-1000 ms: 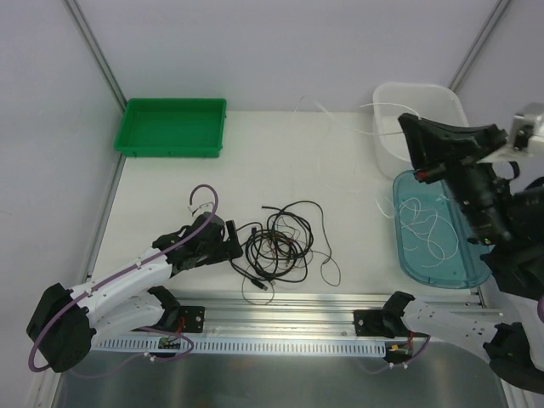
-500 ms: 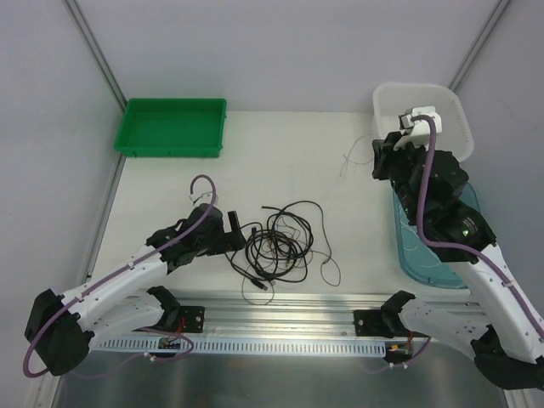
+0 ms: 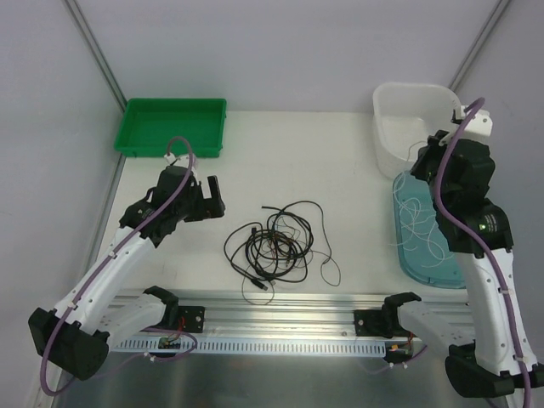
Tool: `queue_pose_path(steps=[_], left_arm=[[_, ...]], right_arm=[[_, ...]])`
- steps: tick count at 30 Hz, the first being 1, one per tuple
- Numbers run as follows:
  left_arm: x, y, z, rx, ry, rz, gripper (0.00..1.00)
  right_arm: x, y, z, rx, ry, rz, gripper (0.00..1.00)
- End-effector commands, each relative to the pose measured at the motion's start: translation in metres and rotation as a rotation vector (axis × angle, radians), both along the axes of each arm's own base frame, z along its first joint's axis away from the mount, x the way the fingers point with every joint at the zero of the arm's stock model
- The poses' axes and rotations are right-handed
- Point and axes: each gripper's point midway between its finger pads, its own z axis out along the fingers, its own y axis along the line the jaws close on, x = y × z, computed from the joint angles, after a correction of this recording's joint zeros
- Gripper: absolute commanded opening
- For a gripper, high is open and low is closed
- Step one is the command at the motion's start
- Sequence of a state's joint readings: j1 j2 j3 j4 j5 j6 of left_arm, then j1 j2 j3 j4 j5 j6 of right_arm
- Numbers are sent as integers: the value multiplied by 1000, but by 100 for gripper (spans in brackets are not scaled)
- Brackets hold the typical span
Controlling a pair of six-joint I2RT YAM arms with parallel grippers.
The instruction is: Untangle the cables
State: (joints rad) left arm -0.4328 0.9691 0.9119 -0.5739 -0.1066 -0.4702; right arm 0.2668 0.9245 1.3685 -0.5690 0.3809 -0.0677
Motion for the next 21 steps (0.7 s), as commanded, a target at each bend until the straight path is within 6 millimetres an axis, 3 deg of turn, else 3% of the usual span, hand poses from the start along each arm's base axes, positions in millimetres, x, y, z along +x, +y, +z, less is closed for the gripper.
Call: queue_pose_path(steps=[1,3,6,7,10,14,21], left_arm=[[0,19,6,136,-8,-65,99],[4,33,1,202,-10,-26,99],[6,42,-16,242,7,10,99],[2,43,-32,248,40,3,99],[2,48,-37,269,61,5,99],[1,51,-37,282,56,13,99],[-2,57,-36,290,38,33,99]], right_arm=[[-20,-16,42,64,-84,-53,1],[-31,-37,60,53,-118,-150,1],[-43,-58,66,28,-129,-253,1],[-47,-67,68,16,-135,-296,1],[-54,-83,69,1,-143,-380,1],[-55,-108,58,-16,-154,-535,1],[-44,-136,32,-3,-92,-660,1]])
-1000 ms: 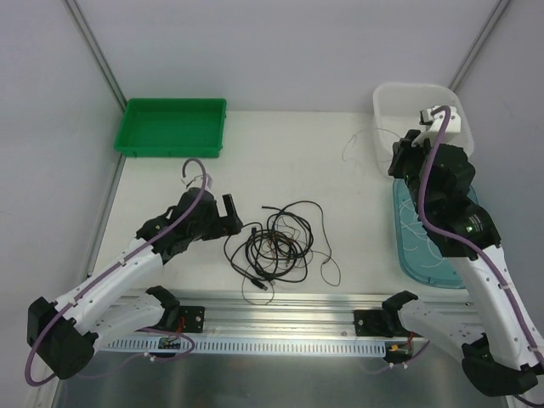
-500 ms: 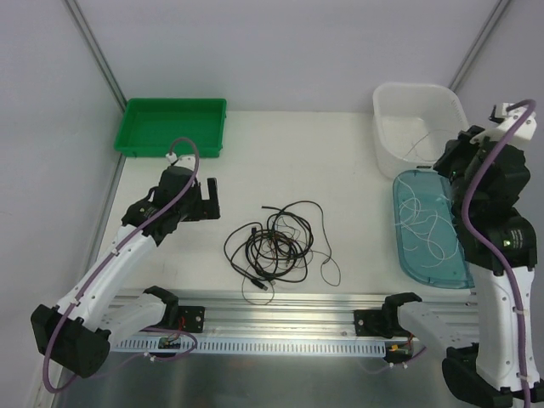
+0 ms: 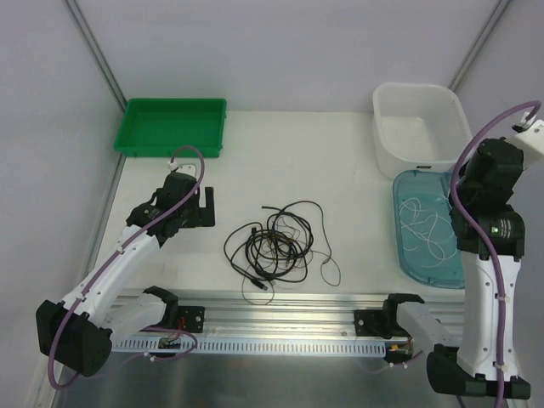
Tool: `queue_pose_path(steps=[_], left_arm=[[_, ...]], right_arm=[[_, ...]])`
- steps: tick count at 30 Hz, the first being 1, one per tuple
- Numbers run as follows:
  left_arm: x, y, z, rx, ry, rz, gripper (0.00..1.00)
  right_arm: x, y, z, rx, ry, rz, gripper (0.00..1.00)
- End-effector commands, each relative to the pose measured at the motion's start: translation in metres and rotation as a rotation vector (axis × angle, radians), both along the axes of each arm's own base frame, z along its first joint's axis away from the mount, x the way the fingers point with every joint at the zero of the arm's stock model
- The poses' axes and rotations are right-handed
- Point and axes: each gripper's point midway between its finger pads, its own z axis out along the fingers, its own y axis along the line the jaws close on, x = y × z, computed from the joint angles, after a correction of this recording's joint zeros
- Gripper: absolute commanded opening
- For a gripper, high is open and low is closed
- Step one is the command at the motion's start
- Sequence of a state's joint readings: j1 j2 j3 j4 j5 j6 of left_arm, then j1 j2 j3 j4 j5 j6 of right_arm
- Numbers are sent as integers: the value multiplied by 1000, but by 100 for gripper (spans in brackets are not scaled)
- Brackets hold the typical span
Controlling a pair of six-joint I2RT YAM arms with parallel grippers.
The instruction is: Untangle the cables
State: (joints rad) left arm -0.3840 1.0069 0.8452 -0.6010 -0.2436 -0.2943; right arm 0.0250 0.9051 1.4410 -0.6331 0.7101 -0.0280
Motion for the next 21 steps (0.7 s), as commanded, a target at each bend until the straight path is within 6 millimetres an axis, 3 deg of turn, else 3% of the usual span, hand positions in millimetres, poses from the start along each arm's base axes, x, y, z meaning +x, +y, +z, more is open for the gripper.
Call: queue_pose_path(steps=[1,5,8,9,12,17,21], left_arm=[[-1,8,2,26,-19,9,99],[0,7,1,26,-13,5,99],[0,8,-1,30,-8,7,99],[0,9,-2,33,-5,12,99],[0,7,-4,34,6,7,99],[0,6,-6,35,16,3,99],[0,6,-8,33,20,1,99]], right_arm=[[5,-17,1,42,-46,-84,1],[15,-26,-28,107,-2,-110,1],[26,-28,-66,184,47,-104,1],[29,-29,-88,236,82,-108,1],[31,-34,-118,294,122,-132,1],[29,-36,-187,358,245,-171,4],[29,-24,-236,446,348,-138,9]])
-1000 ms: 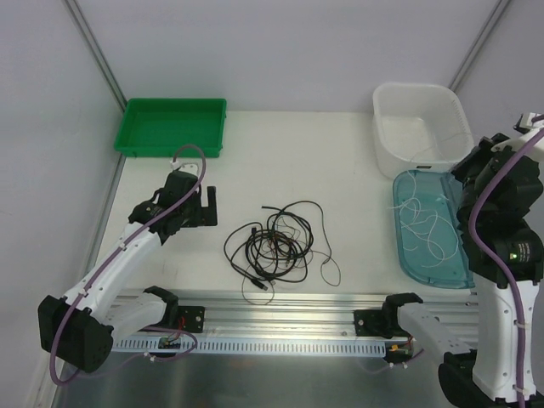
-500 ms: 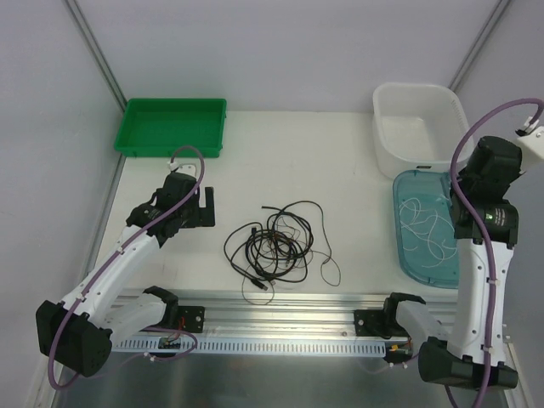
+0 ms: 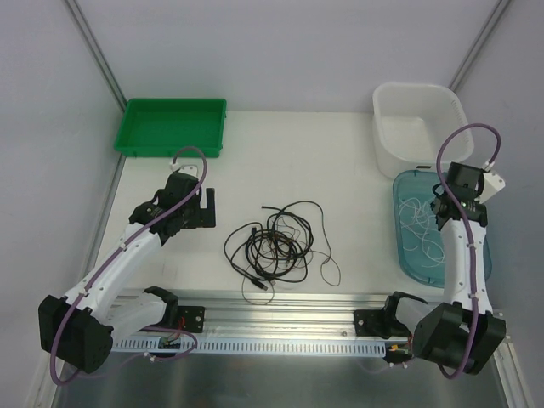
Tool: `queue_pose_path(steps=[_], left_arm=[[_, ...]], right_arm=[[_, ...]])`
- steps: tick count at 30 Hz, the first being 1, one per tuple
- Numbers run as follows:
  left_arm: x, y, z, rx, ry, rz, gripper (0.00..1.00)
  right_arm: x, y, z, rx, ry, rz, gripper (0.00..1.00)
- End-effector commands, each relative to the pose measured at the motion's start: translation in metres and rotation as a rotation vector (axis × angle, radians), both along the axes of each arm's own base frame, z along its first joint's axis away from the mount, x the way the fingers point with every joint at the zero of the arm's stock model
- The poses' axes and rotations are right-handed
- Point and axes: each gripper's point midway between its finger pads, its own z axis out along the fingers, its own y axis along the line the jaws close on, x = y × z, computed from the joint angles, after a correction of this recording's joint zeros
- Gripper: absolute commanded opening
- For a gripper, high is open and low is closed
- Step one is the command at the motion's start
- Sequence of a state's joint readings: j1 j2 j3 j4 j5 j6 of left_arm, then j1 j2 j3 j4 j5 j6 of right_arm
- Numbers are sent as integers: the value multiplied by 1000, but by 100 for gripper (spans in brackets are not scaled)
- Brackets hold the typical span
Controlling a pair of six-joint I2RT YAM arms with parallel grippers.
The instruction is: Untangle the cables
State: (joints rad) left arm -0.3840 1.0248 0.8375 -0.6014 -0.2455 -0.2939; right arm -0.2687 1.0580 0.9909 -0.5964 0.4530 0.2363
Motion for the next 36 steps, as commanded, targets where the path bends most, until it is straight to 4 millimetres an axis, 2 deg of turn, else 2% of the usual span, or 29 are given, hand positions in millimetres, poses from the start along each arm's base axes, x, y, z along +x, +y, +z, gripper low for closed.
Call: queue_pose_path(steps=[1,2,4,5,8,11,17,20,23,26,27,29,30,32,33,36], left_arm=[[1,5,0,20,-4,-1,99],[1,4,0,19,-4,-4,99],[1,5,-2,23,2,-4,99],[1,4,-3,24,5,-6,99],[2,3,-5,23,13,-12,99],[2,0,-9,18,26,-27,99],[1,-10,-17,-13,63,-67,99],[0,-21,-16,-44,67,-101,99],[1,-36,-8,-89,57,-111,99],[0,-65,1,-132,45,-125,99],[-7,-86,4,-151,48,-157,99],[-2,-107,12,-155,43,-173,99],[-8,-126,15,-170,49,-208,99],[-1,-150,20,-162,44,-227,99],[-6,-165,21,-160,46,-259,99],[-1,-194,16,-127,50,-274,99]], right_arm=[[8,10,-23,96,-18,9,11],[3,13,-35,109,6,11,23],[3,19,-43,132,12,41,44],[0,24,-48,137,16,69,64],[-4,30,-44,128,-4,101,83],[-5,40,-36,116,-26,138,92],[-8,63,7,87,-139,263,97],[-4,94,31,126,-221,434,100],[-4,140,41,208,-260,655,100],[-12,179,39,263,-252,836,97],[-15,187,38,268,-247,874,97],[-21,201,33,271,-219,939,97],[-23,204,30,266,-209,959,97],[-28,210,26,263,-197,992,97],[-31,212,19,267,-182,1004,97],[-38,220,10,287,-169,1046,97]])
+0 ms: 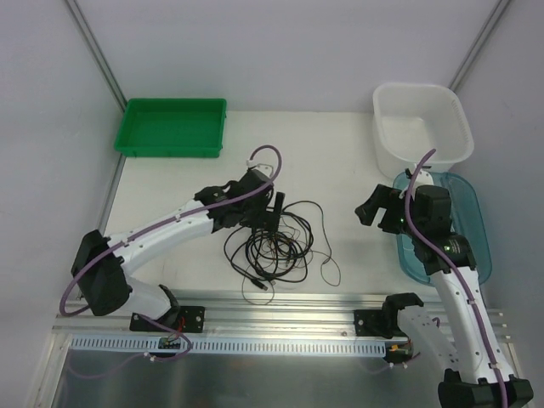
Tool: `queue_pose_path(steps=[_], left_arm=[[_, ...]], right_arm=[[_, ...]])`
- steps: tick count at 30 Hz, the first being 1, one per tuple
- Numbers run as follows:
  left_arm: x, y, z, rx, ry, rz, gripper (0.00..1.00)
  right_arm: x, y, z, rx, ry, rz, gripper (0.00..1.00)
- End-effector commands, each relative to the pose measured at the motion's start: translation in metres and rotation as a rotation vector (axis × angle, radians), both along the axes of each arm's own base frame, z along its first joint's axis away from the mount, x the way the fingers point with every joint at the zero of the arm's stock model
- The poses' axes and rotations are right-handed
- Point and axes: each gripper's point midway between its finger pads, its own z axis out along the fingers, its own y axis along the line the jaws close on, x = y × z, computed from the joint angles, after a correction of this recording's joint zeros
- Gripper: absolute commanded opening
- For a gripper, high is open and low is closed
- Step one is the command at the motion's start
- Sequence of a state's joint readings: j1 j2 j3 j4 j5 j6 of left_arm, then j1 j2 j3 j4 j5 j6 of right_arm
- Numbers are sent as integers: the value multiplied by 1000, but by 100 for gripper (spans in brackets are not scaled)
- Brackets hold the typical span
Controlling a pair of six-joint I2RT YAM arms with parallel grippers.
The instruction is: Untangle the cables
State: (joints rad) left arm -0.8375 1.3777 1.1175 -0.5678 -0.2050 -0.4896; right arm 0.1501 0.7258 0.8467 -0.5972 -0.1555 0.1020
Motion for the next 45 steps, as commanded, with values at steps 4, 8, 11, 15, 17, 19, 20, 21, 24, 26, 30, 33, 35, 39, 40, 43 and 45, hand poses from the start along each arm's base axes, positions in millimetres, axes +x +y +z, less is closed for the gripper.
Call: queue_pose_path(steps=[4,8,11,15,17,19,20,21,24,26,30,33,35,39,40,43,45], left_arm=[[3,-47,-35,51,61,74,97],[-5,-52,-77,109,149,114,94],[-3,-50,-102,171,176,137,89],[10,-43,-119,225,179,171,76],[16,-34,-124,244,181,196,55],[27,-18,-127,261,184,231,34],[31,-10,-128,271,181,246,28],[42,5,-127,284,170,291,21],[59,34,-125,301,166,353,12],[76,57,-120,298,164,409,11],[96,69,-100,270,132,423,15],[97,62,-80,213,106,398,36],[89,59,-66,161,103,381,46],[65,57,-47,100,79,363,78],[55,61,-41,80,69,360,85],[37,66,-39,39,75,372,89],[25,72,-40,6,77,392,86]], right_arm=[[-18,22,-13,18,13,131,97],[-20,26,-20,4,24,157,97],[-22,27,-25,-8,41,172,97],[-24,28,-29,-15,51,176,97],[-24,28,-32,-20,56,174,97],[-24,30,-35,-19,64,175,97],[-24,31,-36,-18,68,177,97],[-23,31,-38,-18,78,173,97],[-21,37,-41,-18,89,190,98],[-19,42,-40,-21,87,196,98],[-18,52,-44,-42,101,220,98],[-20,64,-48,-66,114,253,98],[-22,74,-50,-89,115,278,98],[-28,92,-53,-109,97,338,98],[-24,97,-51,-112,66,336,98],[-28,109,-61,-91,74,367,98],[-26,117,-63,-78,62,374,99]])
